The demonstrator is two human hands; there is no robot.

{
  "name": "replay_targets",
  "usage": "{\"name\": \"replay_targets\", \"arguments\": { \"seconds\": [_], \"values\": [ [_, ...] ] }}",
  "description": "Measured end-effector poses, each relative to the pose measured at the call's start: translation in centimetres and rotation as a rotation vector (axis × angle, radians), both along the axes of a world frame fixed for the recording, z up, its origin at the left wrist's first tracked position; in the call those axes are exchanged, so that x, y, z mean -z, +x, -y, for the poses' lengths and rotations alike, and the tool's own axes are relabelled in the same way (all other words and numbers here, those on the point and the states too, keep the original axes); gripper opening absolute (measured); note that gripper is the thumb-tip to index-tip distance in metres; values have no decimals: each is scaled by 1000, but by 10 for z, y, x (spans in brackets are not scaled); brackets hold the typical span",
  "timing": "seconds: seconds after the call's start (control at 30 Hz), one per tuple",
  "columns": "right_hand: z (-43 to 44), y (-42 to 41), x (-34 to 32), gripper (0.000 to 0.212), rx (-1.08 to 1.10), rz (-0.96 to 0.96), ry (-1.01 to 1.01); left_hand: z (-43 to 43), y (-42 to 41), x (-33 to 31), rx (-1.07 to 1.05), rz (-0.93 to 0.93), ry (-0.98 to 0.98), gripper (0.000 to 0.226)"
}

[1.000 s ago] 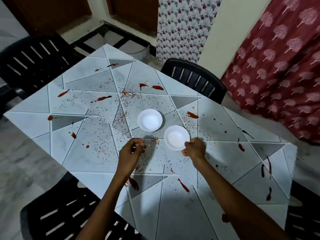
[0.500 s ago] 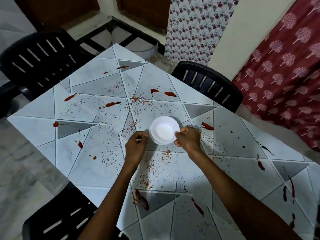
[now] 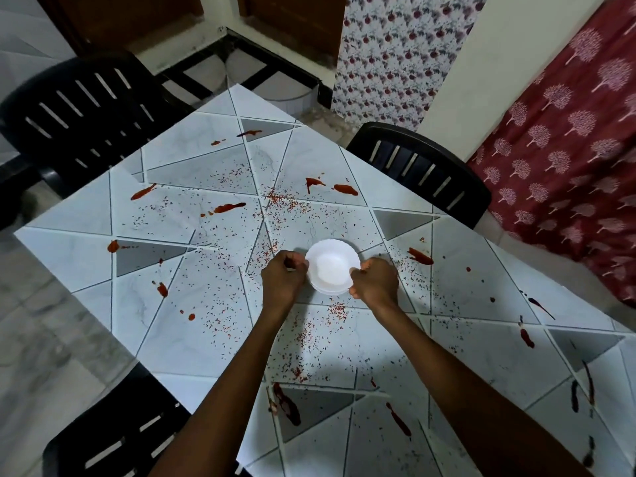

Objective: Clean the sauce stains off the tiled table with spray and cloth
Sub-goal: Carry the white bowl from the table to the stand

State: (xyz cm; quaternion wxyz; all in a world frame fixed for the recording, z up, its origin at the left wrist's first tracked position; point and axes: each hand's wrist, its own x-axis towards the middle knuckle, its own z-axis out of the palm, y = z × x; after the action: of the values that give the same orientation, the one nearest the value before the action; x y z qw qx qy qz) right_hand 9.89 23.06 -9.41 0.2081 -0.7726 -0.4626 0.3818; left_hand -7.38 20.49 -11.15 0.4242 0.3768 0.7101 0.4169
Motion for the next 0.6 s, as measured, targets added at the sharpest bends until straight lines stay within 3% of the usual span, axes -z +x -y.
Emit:
{"name": "replay_targets", "arguments": {
  "seconds": [0.37,0.6],
  "values": [
    [-4,-3,21,18,-39,92,49,-1,2,8,24,-121,41,8],
    [-2,3,4,21,-14,-30,-85,5,11,-6,36,-175,71,9]
  ]
}}
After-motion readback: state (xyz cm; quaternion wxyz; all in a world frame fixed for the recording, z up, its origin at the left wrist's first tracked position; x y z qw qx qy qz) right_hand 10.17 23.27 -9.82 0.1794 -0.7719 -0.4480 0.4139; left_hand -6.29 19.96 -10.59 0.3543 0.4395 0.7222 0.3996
